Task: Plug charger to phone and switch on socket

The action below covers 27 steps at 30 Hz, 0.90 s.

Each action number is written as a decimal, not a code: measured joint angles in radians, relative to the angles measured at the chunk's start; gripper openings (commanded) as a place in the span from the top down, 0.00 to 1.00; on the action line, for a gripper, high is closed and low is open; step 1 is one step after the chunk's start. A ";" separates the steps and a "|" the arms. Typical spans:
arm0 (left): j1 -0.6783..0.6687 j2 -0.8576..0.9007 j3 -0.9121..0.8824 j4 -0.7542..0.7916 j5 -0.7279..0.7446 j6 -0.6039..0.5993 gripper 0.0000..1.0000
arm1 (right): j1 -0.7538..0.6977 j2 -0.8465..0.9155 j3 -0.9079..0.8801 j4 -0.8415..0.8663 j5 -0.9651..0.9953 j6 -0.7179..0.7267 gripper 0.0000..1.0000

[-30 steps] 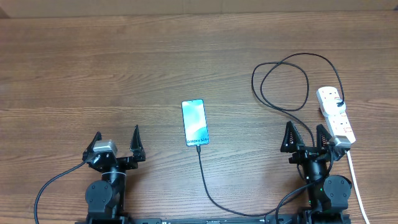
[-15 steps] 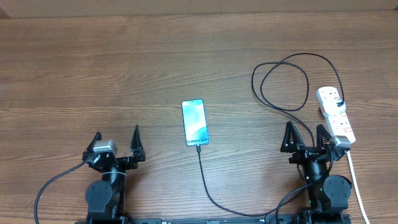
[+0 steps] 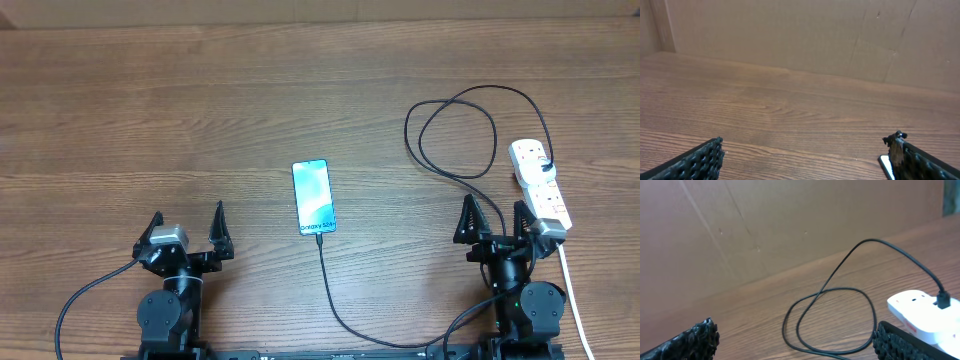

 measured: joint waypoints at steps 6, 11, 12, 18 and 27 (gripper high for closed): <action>0.000 0.000 0.000 0.000 0.000 0.000 0.01 | -0.002 0.000 0.000 0.000 0.000 -0.099 0.00; 0.000 0.000 0.000 0.000 0.000 0.000 0.00 | -0.006 0.000 0.000 0.000 -0.005 -0.132 0.00; 0.000 0.000 0.000 0.000 0.000 0.000 0.00 | -0.006 0.000 0.000 0.000 -0.009 -0.133 0.00; 0.000 0.000 0.000 0.000 0.000 0.000 0.00 | -0.006 0.000 0.000 0.000 -0.012 -0.145 0.00; 0.000 0.000 0.000 0.001 0.000 0.000 0.01 | -0.006 0.000 0.000 0.000 -0.012 -0.150 0.00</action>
